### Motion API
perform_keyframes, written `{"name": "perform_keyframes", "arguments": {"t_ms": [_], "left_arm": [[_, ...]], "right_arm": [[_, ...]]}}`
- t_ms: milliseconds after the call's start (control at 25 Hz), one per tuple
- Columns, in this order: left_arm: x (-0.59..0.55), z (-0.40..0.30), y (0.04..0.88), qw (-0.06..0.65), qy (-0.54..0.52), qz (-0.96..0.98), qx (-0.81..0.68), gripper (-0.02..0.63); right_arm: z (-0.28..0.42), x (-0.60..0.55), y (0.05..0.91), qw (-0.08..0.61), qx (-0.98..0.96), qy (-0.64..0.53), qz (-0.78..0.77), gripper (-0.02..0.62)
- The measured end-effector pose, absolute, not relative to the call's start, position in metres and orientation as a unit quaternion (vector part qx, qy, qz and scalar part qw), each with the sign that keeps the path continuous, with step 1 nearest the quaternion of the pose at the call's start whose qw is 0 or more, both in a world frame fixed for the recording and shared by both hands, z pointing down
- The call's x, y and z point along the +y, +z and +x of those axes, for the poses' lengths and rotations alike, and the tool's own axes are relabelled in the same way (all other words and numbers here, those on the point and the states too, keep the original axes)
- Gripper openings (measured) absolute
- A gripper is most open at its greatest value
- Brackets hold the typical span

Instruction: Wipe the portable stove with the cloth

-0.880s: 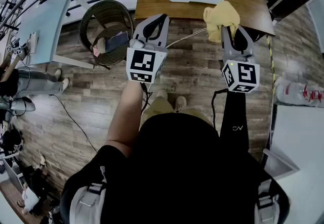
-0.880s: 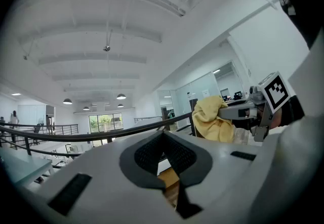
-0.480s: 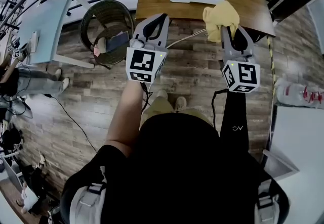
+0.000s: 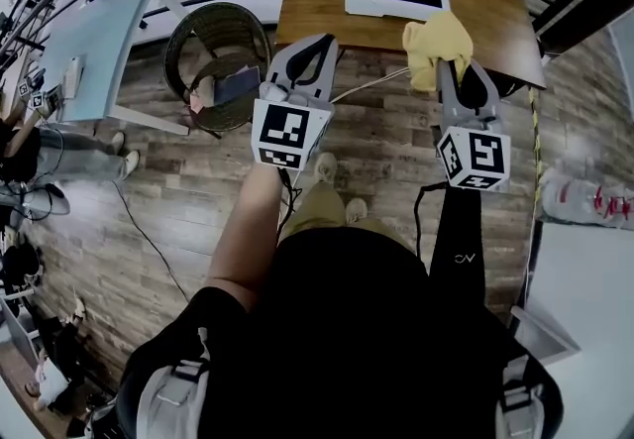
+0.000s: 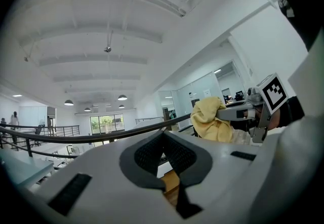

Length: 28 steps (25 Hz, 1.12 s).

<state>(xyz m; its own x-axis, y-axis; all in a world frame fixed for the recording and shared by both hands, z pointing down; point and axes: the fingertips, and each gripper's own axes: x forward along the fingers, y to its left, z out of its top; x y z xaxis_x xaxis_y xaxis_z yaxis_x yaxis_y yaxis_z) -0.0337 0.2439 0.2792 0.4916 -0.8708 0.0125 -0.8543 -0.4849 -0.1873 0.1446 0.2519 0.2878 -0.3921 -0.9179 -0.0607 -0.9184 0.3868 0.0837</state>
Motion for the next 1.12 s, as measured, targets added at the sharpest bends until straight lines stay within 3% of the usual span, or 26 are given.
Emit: {"name": "perform_keyframes", "arguments": {"t_ms": [800,1120], "left_arm": [[-0.016,-0.093,0.298,0.087,-0.051,-0.882,0.46,0.006],[-0.034,-0.098,0.303,0.086,-0.051,-0.882,0.46,0.006]], "right_arm": [[0.078,0.026,0.305,-0.037,0.806,0.054,-0.588,0.081],[0.066,0.015,0.308,-0.04,0.81,0.055,-0.583,0.081]]}}
